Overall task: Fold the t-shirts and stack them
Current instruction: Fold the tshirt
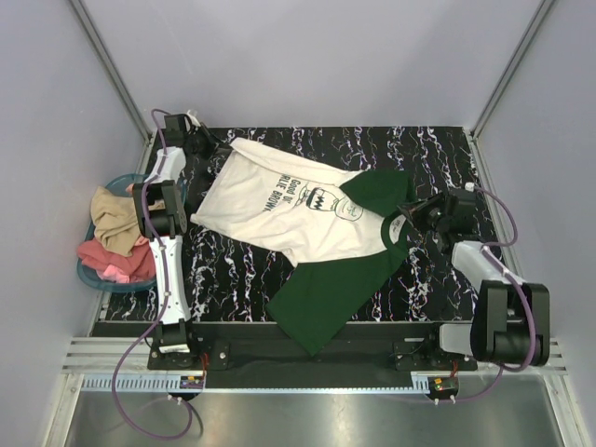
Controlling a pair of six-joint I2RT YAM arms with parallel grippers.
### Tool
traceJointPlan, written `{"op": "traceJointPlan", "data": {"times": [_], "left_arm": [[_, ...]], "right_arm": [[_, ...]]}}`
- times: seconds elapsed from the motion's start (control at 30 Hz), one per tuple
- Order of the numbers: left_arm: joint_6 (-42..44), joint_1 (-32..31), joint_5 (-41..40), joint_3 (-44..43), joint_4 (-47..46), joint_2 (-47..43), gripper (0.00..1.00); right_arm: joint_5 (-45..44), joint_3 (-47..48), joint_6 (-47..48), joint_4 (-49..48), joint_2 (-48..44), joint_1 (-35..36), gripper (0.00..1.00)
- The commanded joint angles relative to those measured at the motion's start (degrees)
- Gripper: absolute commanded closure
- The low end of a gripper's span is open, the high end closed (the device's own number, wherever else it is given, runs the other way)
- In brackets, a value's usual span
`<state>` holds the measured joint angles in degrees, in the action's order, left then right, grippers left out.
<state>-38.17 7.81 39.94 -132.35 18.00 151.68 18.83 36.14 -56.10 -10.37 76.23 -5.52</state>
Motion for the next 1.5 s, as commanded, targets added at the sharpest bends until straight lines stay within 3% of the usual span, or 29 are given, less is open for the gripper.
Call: {"op": "traceJointPlan", "data": {"times": [0.0, 0.3, 0.63, 1.17, 1.47], "left_arm": [[4.59, 0.97, -1.62, -1.06, 4.67, -4.99, 1.0], [6.18, 1.15, -2.5, -1.06, 9.15, -6.74, 1.0], [9.52, 1.68, -5.49, -1.33, 14.95, -6.48, 1.0], [9.43, 1.94, -5.49, -0.45, 15.58, -5.43, 1.0], [11.8, 1.77, -9.79, -0.09, 17.24, -6.22, 1.0]], "right_arm": [[-4.5, -2.82, -1.91, -1.41, -7.66, 0.51, 1.0], [-6.61, -2.21, 1.69, 5.36, -13.73, 0.51, 1.0], [-5.38, -5.65, 0.99, 6.68, -18.21, 0.42, 1.0], [-1.87, -2.92, 1.78, 12.65, -22.52, 0.6, 1.0], [-0.02, -10.3, 1.16, 16.07, -24.28, 1.56, 1.0]]}}
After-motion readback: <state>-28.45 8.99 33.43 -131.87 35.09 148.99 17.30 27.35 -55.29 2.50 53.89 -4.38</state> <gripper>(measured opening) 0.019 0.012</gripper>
